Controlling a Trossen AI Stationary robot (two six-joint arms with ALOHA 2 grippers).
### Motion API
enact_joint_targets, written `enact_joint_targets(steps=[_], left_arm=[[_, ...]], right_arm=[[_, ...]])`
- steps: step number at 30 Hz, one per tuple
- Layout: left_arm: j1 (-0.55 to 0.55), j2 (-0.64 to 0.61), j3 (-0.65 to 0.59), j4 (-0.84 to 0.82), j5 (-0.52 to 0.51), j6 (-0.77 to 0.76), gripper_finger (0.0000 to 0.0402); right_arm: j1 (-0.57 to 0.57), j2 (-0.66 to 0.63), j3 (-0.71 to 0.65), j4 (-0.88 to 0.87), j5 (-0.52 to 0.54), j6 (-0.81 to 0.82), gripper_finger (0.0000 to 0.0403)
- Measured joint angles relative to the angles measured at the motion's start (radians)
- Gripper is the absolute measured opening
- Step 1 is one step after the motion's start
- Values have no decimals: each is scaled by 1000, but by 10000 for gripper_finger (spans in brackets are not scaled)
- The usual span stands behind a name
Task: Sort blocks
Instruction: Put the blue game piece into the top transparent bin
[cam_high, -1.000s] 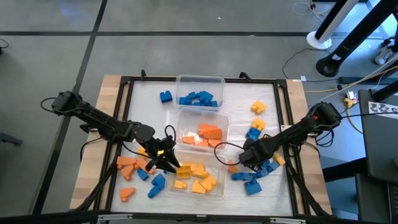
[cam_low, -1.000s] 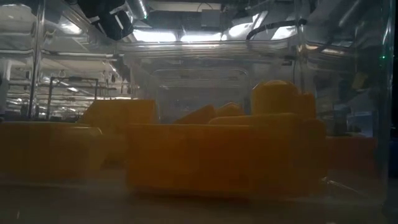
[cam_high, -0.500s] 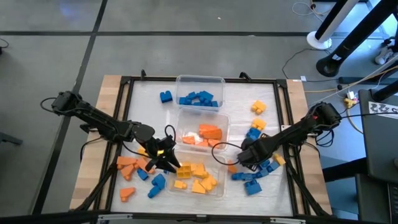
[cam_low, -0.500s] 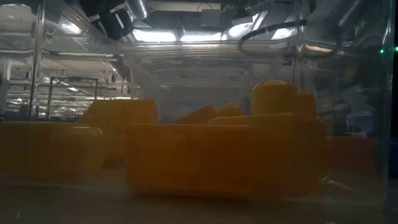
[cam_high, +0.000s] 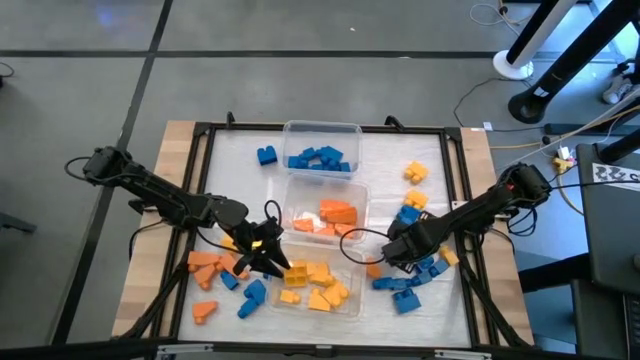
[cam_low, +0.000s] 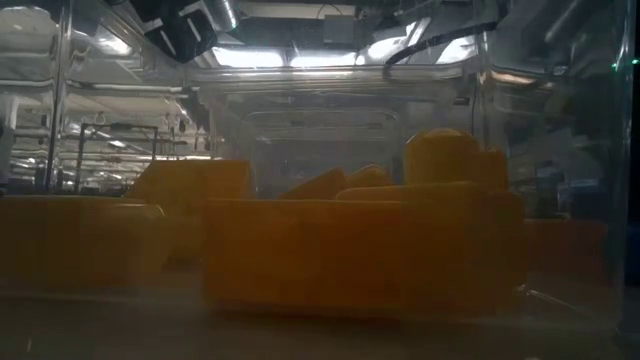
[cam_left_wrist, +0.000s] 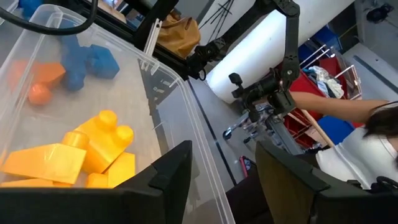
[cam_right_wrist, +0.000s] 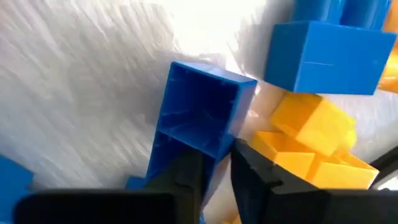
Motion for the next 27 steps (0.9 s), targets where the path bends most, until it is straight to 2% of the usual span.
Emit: enact_joint_targets(steps=[9,14,18,23,27], left_arm=[[0,0,0,8,0,-7,166],[1,-1,0,32,0,-11,166],[4,-17,0,138,0,-39,166],[38,-103,0,183,0,-78,166],[72,-191,0,179,0,-78,166]], right_arm=[[0,-34,66,-10,68,-2,10],[0,-35,65,-10,69,-1,17],[0,-35,98,-26,78,-3,13],[0,-35,214,-121,135,-48,11],[0,-35,350,-282,180,-53,14]])
